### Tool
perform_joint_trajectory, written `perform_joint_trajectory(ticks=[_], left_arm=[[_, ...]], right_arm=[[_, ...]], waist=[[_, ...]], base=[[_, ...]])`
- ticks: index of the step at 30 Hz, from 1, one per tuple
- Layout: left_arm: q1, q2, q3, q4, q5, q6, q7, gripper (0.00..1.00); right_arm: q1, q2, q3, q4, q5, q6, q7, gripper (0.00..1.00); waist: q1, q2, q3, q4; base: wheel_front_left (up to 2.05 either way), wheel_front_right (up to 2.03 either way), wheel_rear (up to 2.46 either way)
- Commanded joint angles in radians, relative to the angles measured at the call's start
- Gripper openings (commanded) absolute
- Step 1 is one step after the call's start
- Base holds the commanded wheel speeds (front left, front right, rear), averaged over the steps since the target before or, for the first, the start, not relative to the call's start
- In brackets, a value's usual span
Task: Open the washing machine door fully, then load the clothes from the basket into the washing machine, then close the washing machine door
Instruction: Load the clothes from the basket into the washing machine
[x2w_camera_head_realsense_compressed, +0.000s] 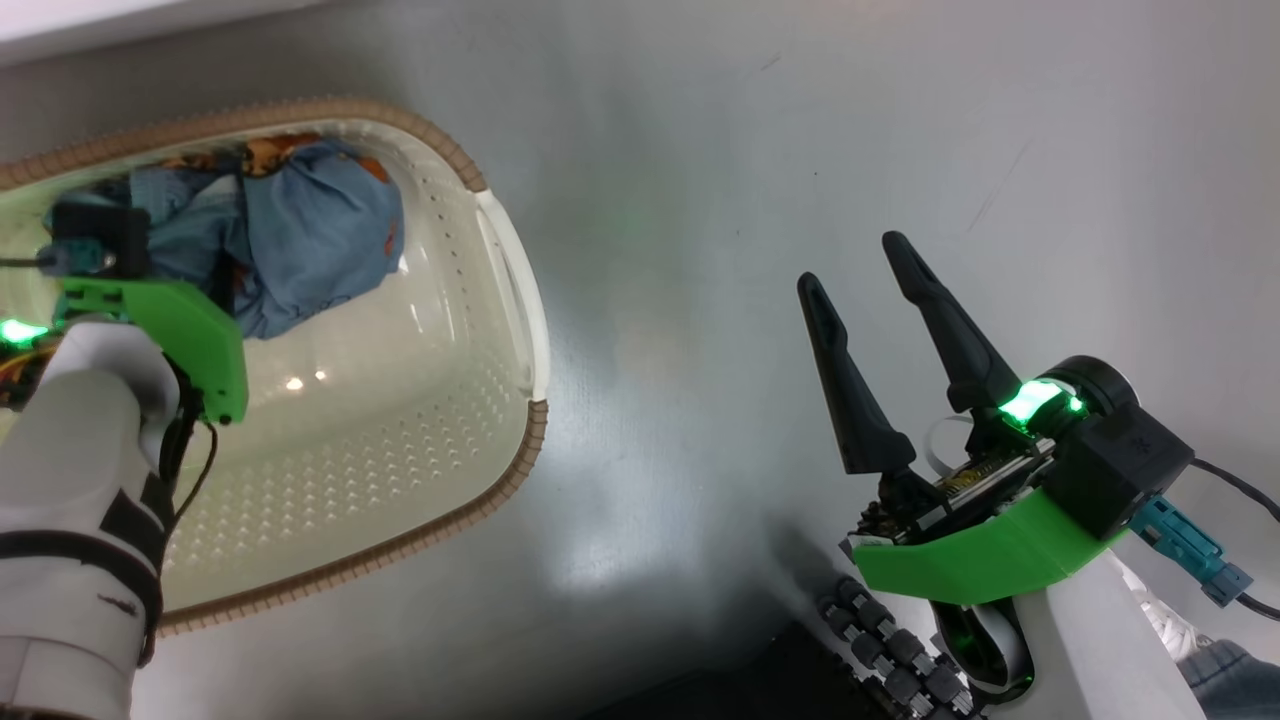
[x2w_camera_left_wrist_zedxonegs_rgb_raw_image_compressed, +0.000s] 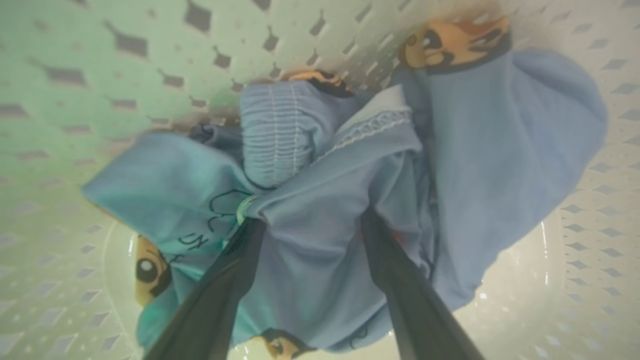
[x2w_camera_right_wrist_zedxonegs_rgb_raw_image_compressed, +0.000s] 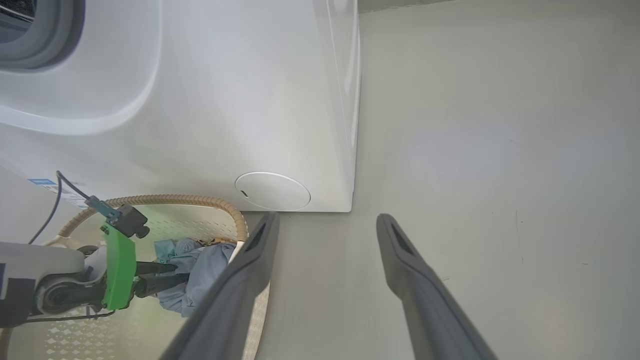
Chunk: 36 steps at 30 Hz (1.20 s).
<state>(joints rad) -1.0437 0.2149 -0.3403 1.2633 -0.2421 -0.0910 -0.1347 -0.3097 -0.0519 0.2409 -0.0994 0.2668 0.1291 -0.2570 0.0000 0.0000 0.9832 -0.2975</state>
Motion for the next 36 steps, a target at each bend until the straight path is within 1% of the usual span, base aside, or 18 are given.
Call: perform_joint_trajectory(ticks=[1,4,5,7,8,9,12,17,22,30,33,36], left_arm=[[0.005,0.026,0.004,0.001,0.018,0.024,0.002,1.0],[-0.003,0.021,-0.005,0.007,0.023,0.043,0.004,1.0],[-0.003,0.019,-0.009,0.009,0.026,0.049,0.004,0.98],[0.0,0.015,-0.016,0.012,0.028,0.057,0.005,0.54],[0.002,0.015,-0.018,0.014,0.028,0.06,0.003,0.22],[0.004,0.015,-0.021,0.015,0.03,0.064,0.001,0.0],[0.013,0.017,-0.024,0.018,0.028,0.074,-0.009,0.0],[0.022,0.023,-0.019,0.021,0.014,0.077,-0.021,0.0],[0.048,0.002,-0.001,0.022,-0.019,0.067,-0.059,0.0],[0.158,-0.051,0.042,-0.014,-0.088,0.026,-0.121,0.0],[0.221,-0.071,0.066,-0.059,-0.118,0.016,-0.126,0.0],[0.301,-0.087,0.094,-0.145,-0.14,0.012,-0.127,0.0]], right_arm=[[0.018,0.002,0.019,-0.026,0.016,0.002,-0.005,1.0],[0.014,0.002,0.019,-0.028,0.017,0.002,-0.005,1.0],[0.015,0.002,0.016,-0.029,0.018,0.002,-0.005,1.0],[0.019,0.002,0.011,-0.03,0.018,0.002,-0.005,1.0],[0.021,0.002,0.009,-0.031,0.018,0.002,-0.005,1.0],[0.023,0.002,0.007,-0.032,0.018,0.002,-0.005,1.0],[0.027,0.002,0.003,-0.032,0.02,0.002,-0.005,1.0],[0.022,0.002,0.004,-0.029,0.028,0.002,-0.005,1.0],[0.011,0.002,-0.004,-0.012,0.037,0.002,-0.005,1.0],[0.017,0.002,-0.033,0.027,0.04,0.002,-0.005,1.0],[0.034,0.002,-0.04,0.045,0.036,0.002,-0.005,1.0],[0.059,0.002,-0.049,0.058,0.031,0.002,-0.005,1.0]], waist=[[0.0,0.0,0.009,-0.003],[0.0,0.0,0.015,-0.01],[0.0,0.0,0.015,-0.01],[0.0,0.0,0.015,-0.012],[0.0,0.0,0.014,-0.013],[0.0,0.0,0.014,-0.014],[0.0,0.0,0.011,-0.018],[0.0,0.0,0.005,-0.021],[0.0,0.0,-0.041,0.006],[0.0,0.0,-0.188,0.071],[0.0,0.0,-0.257,0.094],[0.0,0.0,-0.329,0.115]], base=[[0.0,0.0,0.0],[0.0,0.0,0.0],[0.0,0.0,0.0],[0.0,0.0,0.0],[0.0,0.0,0.0],[0.0,0.0,0.0],[0.0,0.0,0.0],[0.0,0.0,0.0],[0.0,0.0,0.0],[0.0,0.0,0.0],[0.0,0.0,0.0],[0.0,0.0,0.0]])
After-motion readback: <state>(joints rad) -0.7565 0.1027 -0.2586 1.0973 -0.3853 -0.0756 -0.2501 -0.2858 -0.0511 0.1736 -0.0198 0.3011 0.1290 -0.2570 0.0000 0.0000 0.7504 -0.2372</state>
